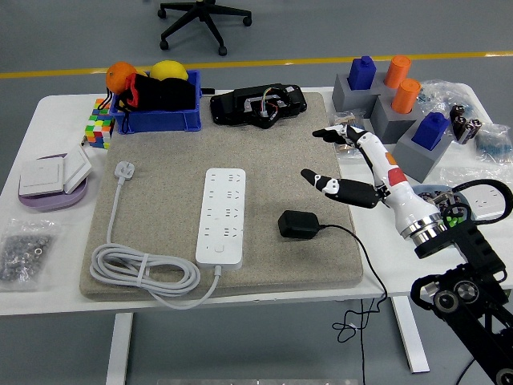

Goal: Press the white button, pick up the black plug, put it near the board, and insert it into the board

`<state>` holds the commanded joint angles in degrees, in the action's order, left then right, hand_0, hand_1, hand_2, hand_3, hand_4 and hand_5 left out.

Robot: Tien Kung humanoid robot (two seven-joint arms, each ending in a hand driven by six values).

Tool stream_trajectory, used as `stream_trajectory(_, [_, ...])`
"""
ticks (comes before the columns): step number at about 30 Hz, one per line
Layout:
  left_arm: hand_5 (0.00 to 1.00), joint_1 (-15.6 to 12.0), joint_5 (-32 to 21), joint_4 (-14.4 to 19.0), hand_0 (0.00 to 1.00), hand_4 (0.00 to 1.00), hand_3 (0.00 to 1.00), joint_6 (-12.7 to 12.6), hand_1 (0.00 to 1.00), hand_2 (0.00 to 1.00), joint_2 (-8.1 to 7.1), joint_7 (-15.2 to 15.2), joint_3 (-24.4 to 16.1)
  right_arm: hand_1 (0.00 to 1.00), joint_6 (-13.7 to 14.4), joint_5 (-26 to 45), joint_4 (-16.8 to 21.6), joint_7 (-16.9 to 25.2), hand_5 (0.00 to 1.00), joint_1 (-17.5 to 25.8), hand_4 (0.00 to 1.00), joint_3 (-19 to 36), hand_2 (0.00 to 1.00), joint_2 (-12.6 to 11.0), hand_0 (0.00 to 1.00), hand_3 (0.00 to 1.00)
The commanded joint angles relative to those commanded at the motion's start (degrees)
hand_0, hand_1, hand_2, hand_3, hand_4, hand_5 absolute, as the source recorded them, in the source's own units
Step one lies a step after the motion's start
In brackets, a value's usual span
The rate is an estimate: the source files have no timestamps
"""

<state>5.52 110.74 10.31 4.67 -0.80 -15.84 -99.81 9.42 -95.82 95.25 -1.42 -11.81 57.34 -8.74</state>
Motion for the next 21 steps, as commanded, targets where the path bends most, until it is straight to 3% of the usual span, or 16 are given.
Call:
stream_trajectory(5, [0.392,0.1,0.1,0.0,0.626,0.563,0.692,0.0,0.631,0.636,-0.08,0.0,0.0,0.631,-0.6,-0.3,-0.1,-1.4,0.379,-2.5,0.893,-4.6,0.639,-0.1,0.706,0.686])
stream_trajectory(6, [0.393,0.1,0.1,0.0,0.626,0.562,0.692,0.0,0.631,0.636,-0.08,0.0,0.0,0.5,-0.7,-0.4,-0.2,-1.9,0.379,-3.2,0.889,-5.7,0.502,-0.1,0.544,0.666])
stream_trajectory(12, [0.393,0.0,-0.1,0.0,0.626,0.562,0.692,0.0,0.631,0.636,-0.12,0.0,0.0,0.5,-2.1,-3.2,-0.6,-7.2,0.379,-6.0,0.889,-11.8,0.502,0.1,0.544,0.666])
stream_trajectory(13, [0.392,0.0,-0.1,0.0,0.626,0.562,0.693,0.0,0.63,0.636,-0.13,0.0,0.0,0.276,-2.3,-3.7,-0.6,-8.0,0.381,-6.3,0.885,-12.5,0.308,0.2,0.392,0.655])
stream_trajectory(17, [0.392,0.0,-0.3,0.0,0.626,0.562,0.693,0.0,0.63,0.636,-0.2,0.0,0.1,0.276,-3.2,-5.7,-1.7,-12.3,0.381,-8.5,0.885,-16.4,0.308,1.0,0.392,0.655])
stream_trajectory(18, [0.394,0.0,-0.3,0.0,0.627,0.562,0.692,0.0,0.63,0.636,-0.21,0.0,0.1,0.113,-3.2,-5.9,-2.0,-12.8,0.386,-8.8,0.883,-16.9,0.191,1.1,0.199,0.655])
stream_trajectory(21, [0.394,0.0,-0.4,0.0,0.627,0.562,0.692,0.0,0.63,0.636,-0.24,0.0,0.1,0.113,-2.1,-6.1,-3.6,-14.7,0.386,-10.2,0.883,-18.7,0.191,1.9,0.199,0.655])
